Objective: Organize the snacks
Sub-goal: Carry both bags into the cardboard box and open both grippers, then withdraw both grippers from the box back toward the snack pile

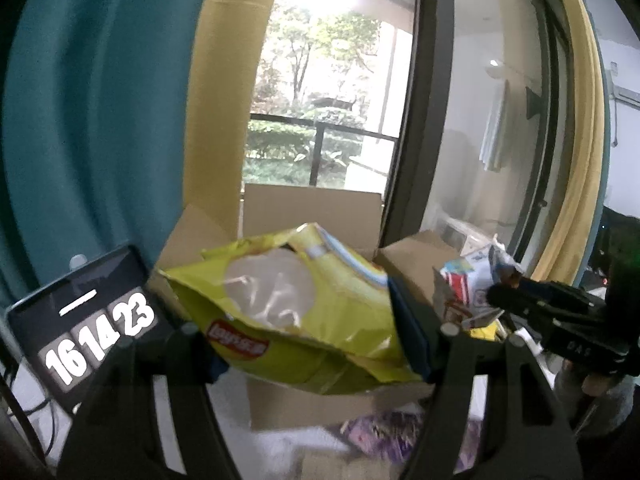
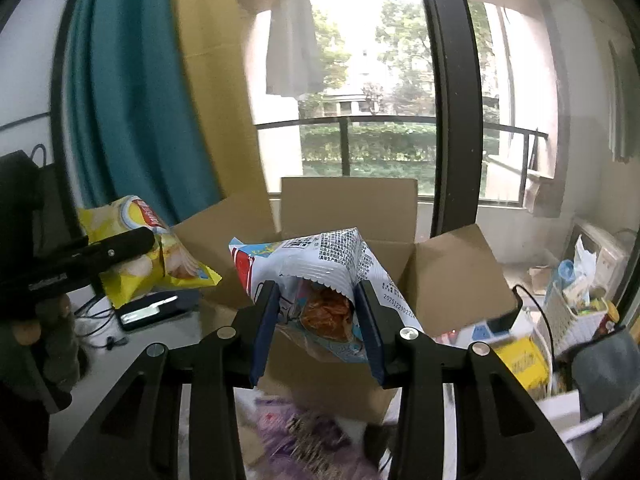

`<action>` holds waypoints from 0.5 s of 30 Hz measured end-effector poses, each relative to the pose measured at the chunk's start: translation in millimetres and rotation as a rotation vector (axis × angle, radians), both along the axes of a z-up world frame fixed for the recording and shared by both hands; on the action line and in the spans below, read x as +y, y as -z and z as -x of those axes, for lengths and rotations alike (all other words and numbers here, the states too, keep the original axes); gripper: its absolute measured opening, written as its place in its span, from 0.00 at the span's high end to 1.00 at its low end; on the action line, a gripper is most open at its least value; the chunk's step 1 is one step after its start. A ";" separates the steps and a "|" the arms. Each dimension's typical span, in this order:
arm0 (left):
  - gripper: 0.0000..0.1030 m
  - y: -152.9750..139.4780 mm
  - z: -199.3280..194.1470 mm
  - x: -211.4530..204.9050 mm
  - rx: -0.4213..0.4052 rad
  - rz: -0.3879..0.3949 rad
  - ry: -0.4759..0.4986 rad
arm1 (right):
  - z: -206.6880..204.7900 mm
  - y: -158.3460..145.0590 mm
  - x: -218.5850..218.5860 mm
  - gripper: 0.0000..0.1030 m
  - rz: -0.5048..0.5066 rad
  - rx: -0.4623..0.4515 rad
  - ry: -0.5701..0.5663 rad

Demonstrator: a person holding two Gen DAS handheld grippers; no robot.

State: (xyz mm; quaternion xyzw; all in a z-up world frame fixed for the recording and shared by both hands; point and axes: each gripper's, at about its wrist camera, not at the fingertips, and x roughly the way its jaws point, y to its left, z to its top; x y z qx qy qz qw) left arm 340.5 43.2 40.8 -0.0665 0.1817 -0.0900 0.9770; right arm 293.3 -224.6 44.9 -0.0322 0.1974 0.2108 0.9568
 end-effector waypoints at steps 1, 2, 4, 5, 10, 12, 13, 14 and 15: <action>0.33 1.8 -10.4 -1.5 0.000 -0.013 -0.009 | -10.9 0.5 0.6 0.60 -0.001 0.003 0.002; 0.32 4.4 -22.2 -2.1 0.007 -0.020 -0.017 | -18.5 1.0 0.7 0.60 -0.001 0.005 0.004; 0.32 11.0 -40.7 -4.1 0.037 -0.022 -0.017 | -39.2 4.7 0.8 0.59 -0.002 0.016 0.021; 0.31 16.4 -58.0 -4.2 0.074 -0.035 -0.029 | -50.1 7.1 0.8 0.59 -0.004 0.026 0.027; 0.08 27.0 -86.9 4.3 0.161 0.008 -0.061 | -95.9 16.4 -1.0 0.47 -0.027 0.127 0.049; 0.07 26.0 -84.1 8.4 0.158 0.014 -0.067 | -96.3 15.6 -4.9 0.43 -0.042 0.128 0.048; 0.07 24.0 -80.7 10.7 0.153 0.016 -0.071 | -92.9 14.6 -5.6 0.43 -0.035 0.117 0.046; 0.07 22.4 -76.0 12.8 0.148 0.023 -0.073 | -89.7 13.6 -6.1 0.43 -0.031 0.112 0.044; 0.07 20.8 -70.3 12.0 0.145 0.027 -0.074 | -84.8 12.8 -6.3 0.43 -0.025 0.110 0.040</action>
